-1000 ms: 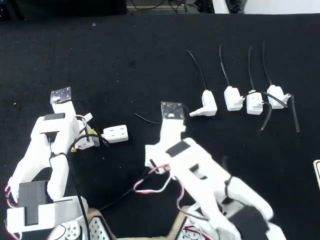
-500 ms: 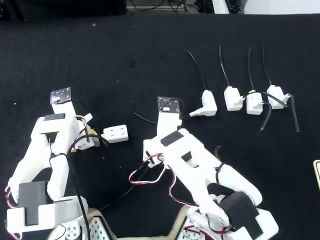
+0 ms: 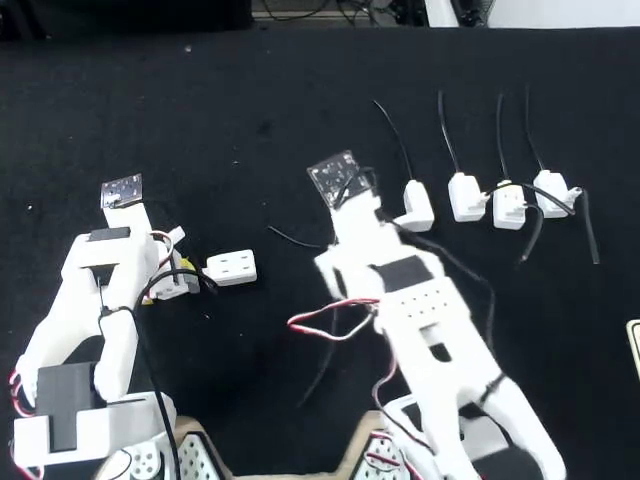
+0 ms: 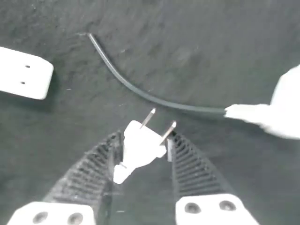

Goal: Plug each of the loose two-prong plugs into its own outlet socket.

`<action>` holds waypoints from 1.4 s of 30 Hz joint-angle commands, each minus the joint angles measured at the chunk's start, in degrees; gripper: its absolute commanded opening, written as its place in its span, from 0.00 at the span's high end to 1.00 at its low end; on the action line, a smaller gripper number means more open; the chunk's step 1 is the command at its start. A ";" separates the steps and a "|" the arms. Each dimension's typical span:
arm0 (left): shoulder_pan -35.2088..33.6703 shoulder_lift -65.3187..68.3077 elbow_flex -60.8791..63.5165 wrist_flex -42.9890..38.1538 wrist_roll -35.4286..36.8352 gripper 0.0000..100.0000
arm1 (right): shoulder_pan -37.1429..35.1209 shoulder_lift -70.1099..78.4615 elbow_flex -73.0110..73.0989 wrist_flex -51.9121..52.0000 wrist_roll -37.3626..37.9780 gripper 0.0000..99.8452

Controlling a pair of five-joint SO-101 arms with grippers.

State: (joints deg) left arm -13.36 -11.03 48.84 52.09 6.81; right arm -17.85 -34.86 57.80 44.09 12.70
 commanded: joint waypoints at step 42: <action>-4.97 -1.32 -0.31 -0.70 0.44 0.74 | -15.91 -18.86 27.74 -7.74 29.63 0.84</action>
State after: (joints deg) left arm -17.14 -11.03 48.92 52.09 6.81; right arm -33.05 -52.53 85.67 35.91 44.26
